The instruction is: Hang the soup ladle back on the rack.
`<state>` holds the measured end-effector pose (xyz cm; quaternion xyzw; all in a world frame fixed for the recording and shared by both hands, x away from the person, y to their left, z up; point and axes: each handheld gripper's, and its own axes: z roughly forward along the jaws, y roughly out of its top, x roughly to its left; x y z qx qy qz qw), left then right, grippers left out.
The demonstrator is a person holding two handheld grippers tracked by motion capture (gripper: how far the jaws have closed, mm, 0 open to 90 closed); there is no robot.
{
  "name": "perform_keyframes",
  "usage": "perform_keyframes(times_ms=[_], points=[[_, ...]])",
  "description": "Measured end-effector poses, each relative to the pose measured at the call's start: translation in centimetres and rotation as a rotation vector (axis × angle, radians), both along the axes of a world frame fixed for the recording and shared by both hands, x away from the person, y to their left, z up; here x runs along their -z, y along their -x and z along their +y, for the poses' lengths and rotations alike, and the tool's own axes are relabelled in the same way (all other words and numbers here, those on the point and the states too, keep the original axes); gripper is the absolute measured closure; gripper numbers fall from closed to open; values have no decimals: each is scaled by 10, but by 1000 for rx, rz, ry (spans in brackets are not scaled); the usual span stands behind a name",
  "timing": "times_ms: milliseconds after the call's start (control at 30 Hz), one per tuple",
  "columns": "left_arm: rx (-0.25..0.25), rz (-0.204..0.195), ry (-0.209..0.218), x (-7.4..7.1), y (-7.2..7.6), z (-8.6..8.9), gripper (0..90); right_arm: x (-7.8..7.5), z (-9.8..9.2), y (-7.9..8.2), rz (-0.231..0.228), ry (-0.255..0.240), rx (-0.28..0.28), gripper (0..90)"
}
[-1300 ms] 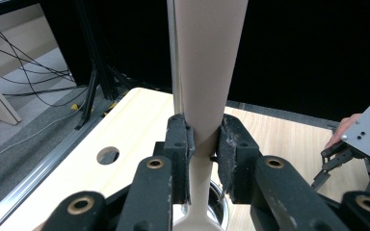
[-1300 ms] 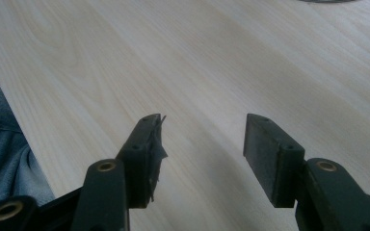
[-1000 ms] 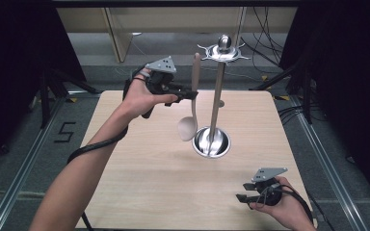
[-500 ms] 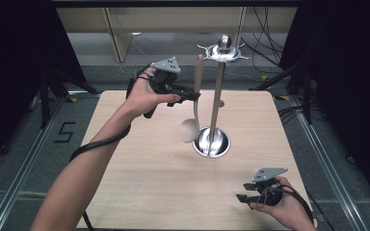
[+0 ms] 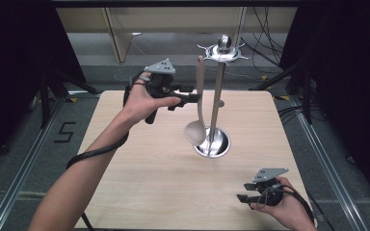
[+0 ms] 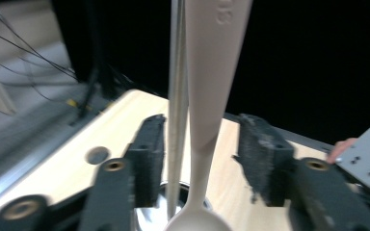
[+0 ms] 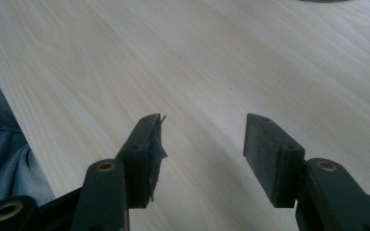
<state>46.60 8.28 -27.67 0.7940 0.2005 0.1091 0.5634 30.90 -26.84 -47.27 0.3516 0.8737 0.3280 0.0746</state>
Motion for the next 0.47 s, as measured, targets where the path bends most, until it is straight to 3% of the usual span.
perform_keyframes(times_ms=[100,133,167,267,367,400,433,467], points=[[-67,-64,-24,20,26,28,405,-3,0,3,39,-6,19,485],[-89,-77,-35,31,36,39,377,-1,0,3,26,-36,17,485],[-119,-85,-43,46,46,52,350,-4,-1,3,41,-2,13,484],[-214,-65,-81,99,75,92,312,-4,-1,4,39,-6,21,483],[-297,-39,-138,151,101,129,308,-3,-3,2,6,4,14,481],[-314,-27,-136,160,107,135,310,0,-2,1,-13,-6,22,477],[-336,-15,-138,171,115,143,313,-1,-1,3,13,-15,32,475],[-336,-15,-138,171,115,143,318,-1,-1,3,13,-15,32,475]])
